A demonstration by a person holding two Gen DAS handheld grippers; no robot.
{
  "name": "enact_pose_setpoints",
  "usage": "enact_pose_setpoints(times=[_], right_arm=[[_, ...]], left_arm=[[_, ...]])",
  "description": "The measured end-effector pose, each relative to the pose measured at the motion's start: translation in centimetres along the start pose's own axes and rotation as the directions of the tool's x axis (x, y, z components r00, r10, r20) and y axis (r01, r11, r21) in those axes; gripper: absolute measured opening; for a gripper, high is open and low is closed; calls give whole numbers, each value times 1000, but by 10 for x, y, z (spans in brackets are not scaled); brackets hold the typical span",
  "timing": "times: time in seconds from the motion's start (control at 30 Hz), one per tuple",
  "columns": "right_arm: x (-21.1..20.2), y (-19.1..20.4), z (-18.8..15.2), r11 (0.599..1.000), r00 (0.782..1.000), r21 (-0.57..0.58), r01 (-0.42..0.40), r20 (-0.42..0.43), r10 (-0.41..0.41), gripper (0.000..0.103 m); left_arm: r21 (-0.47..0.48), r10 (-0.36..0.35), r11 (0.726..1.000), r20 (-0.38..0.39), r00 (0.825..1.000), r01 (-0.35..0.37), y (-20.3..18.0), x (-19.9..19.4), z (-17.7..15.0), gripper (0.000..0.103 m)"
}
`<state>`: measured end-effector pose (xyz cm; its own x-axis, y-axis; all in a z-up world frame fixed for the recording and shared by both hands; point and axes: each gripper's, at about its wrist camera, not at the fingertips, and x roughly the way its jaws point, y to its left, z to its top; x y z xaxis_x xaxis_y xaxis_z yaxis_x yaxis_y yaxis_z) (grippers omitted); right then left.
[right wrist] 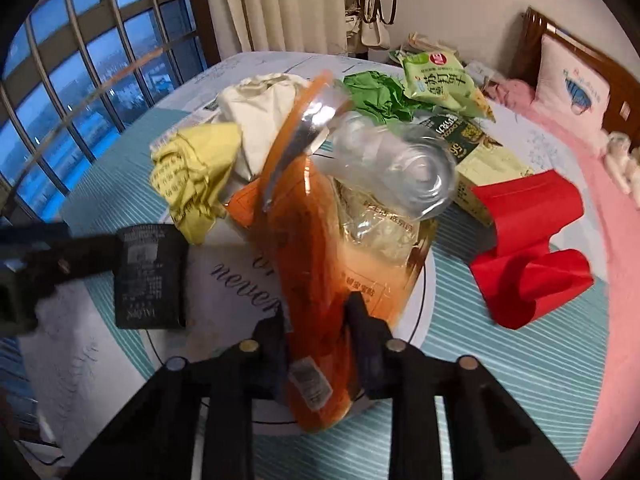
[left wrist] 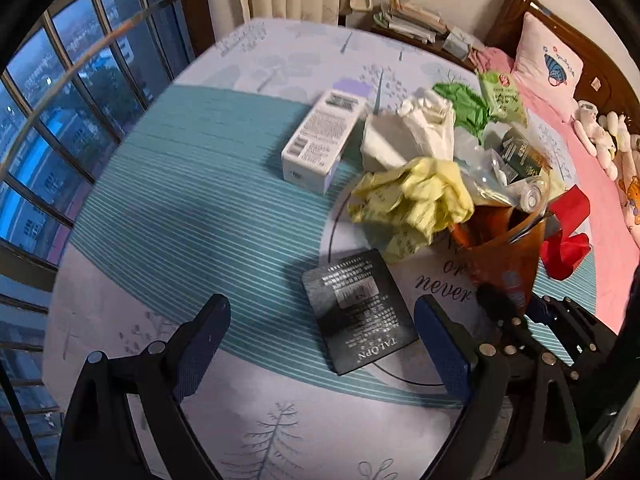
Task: Collect trash
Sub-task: 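Grasp the black card with left tool while right tool grasps orange snack bag, then carry black card and orange bag over the bin and open both tools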
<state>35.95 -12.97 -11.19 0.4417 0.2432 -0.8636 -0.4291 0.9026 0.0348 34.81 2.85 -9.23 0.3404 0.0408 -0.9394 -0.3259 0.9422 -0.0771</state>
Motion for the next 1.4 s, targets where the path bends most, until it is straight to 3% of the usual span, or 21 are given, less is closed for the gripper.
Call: enact_pose_setpoints(times=[0.23,0.43,0.5,0.6,0.73,0.87,1.1,1.4], right_arm=[[-3,-15,1,996,997,61,-71,-12,72,16],[-12,-18,-10,994,996,69,-86,-21,88,14],[-14,-20,-12,993,995,78,-91,-22,93,13],[-20,-21,-18,991,995,89,-96,-21,99,13],[-30,-21,-24,989,994,108,-104,-9,106,12],[-46,-16,-32,986,994,129,-110,10,109,11],[-83,4,-47,979,993,172,-113,62,104,10],[-158,59,-79,965,982,245,-95,181,51,10]], left_arm=[[-53,-1,999,-75,997,-3,-6,26,1,92],[-57,82,994,-131,988,-90,-15,50,0,90],[-48,92,994,-112,989,-98,-18,48,-2,82],[-7,83,996,-79,993,-84,-25,41,-4,60],[-8,40,999,-85,996,-40,-22,36,-13,59],[-1,-2,1000,-53,999,2,-16,19,-28,59],[115,-50,992,36,998,45,-10,-40,-49,59],[228,-205,956,70,976,184,38,-121,-77,59]])
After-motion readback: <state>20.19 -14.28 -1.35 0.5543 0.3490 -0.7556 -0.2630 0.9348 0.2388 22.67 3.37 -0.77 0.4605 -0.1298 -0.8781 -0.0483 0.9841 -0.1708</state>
